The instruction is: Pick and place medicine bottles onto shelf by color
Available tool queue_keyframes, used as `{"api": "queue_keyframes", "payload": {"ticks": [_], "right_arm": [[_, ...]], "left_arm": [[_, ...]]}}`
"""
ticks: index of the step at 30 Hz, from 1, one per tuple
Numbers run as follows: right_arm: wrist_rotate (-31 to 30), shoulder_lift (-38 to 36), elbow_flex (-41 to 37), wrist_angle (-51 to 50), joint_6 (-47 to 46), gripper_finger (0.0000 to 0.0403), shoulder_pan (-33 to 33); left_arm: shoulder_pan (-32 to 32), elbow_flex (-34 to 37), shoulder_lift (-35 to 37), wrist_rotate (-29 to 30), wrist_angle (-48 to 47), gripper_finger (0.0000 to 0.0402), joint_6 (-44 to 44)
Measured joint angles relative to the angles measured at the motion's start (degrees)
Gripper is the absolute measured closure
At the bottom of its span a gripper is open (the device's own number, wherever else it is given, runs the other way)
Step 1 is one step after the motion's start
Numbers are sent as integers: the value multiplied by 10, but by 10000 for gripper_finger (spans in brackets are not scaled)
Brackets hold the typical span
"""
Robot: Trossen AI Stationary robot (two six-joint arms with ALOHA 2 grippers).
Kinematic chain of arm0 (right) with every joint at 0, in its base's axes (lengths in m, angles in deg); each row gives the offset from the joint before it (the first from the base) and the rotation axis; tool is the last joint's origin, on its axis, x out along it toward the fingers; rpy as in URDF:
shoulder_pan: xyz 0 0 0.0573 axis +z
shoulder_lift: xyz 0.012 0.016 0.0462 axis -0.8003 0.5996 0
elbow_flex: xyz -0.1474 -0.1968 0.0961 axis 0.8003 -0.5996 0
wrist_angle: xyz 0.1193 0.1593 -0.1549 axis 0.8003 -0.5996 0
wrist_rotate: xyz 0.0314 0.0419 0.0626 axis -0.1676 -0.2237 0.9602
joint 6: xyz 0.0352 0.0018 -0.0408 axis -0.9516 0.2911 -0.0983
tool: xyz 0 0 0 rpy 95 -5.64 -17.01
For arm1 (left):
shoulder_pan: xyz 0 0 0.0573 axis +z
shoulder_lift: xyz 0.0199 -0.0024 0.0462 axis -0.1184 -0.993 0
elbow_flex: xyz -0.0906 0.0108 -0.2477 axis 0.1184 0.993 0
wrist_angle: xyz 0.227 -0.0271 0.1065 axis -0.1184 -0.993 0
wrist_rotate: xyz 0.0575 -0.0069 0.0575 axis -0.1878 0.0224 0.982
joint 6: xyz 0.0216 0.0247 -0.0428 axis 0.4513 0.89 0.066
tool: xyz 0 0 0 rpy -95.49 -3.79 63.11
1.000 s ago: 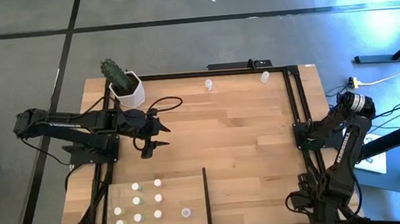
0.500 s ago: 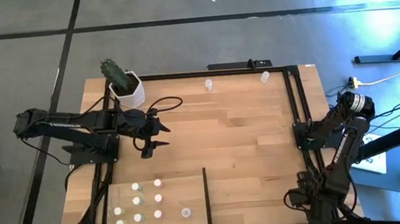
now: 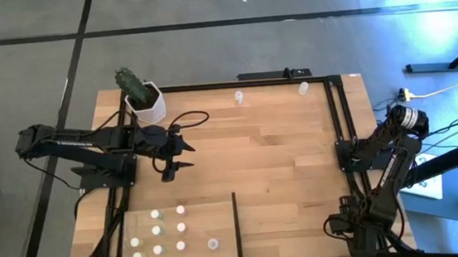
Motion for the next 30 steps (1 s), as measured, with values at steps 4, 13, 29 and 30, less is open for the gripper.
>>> {"api": "queue_keyframes", "payload": {"ticks": [4,13,29,30], "right_arm": [[0,0,-8,22,-4,121,0],[-1,0,-10,24,-4,223,0],[-35,-4,-4,7,-106,282,-36],[-35,-5,1,-1,-110,283,-46]], "left_arm": [[0,0,0,0,0,176,0],[0,0,0,0,0,176,0],[0,0,0,0,0,176,0],[0,0,0,0,0,176,0]]}}
